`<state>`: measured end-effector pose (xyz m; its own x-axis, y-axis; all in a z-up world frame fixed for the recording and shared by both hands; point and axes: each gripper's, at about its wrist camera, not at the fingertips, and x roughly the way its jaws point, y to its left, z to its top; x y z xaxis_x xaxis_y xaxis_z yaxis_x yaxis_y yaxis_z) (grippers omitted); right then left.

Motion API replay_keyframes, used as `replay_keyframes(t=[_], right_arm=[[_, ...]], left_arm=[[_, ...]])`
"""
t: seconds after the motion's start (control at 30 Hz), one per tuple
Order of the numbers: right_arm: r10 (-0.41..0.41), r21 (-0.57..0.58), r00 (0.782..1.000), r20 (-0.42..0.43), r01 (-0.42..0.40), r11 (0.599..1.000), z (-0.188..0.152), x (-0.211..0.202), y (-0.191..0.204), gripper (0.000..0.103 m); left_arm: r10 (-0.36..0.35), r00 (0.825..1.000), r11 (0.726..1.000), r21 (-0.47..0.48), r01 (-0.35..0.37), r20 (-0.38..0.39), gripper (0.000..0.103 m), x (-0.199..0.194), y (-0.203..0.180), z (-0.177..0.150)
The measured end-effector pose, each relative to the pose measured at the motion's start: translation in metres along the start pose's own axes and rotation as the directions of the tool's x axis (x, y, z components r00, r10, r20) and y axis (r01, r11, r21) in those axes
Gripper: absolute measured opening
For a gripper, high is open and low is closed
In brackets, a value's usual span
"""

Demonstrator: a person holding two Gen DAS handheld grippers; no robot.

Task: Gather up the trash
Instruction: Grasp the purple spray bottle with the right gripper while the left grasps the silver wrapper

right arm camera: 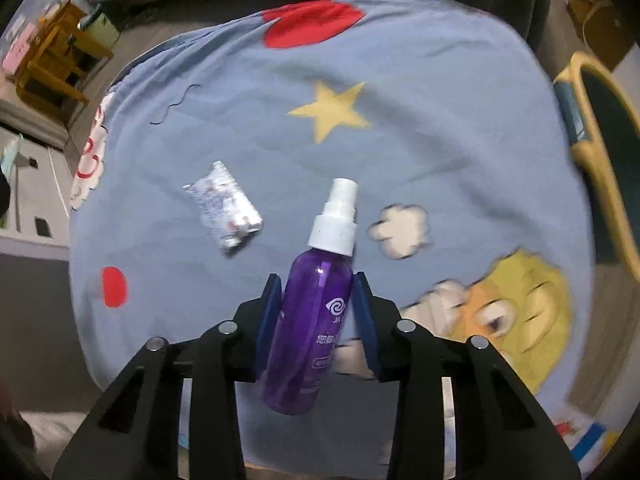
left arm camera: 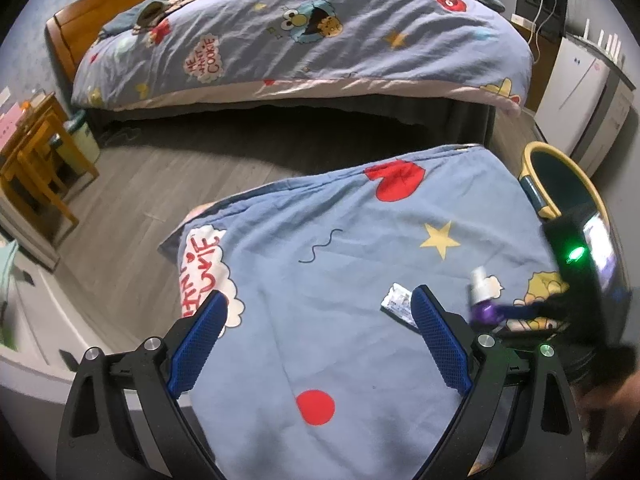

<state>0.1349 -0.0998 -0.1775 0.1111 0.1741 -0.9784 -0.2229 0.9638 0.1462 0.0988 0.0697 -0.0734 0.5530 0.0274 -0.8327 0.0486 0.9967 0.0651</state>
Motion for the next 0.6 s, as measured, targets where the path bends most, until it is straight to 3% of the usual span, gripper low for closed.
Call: replay_keyframes(t=[0.27,0.47,0.6], right_arm=[[-0.056,-0.064,0.995,0.086,0.062,0.996,0.024,-0.046,-0.060,0.034],[-0.001,0.008,0.994,0.108,0.000,1.000,0.032,-0.047,-0.084,0.034],[0.007,0.013,0.991,0.135,-0.009,1.000,0.037,-0.053,-0.089,0.034]], left_arm=[[0.013,1.000,1.000,0.002,-0.012,-0.026,0.092,0.021,-0.018,0.003],[0.010,0.993,0.997,-0.075,-0.019,-0.116,0.092,0.064,-0.037,-0.010],[0.014,0.991,0.999,-0.050,-0.021,-0.133,0.092,0.081,-0.058,-0.013]])
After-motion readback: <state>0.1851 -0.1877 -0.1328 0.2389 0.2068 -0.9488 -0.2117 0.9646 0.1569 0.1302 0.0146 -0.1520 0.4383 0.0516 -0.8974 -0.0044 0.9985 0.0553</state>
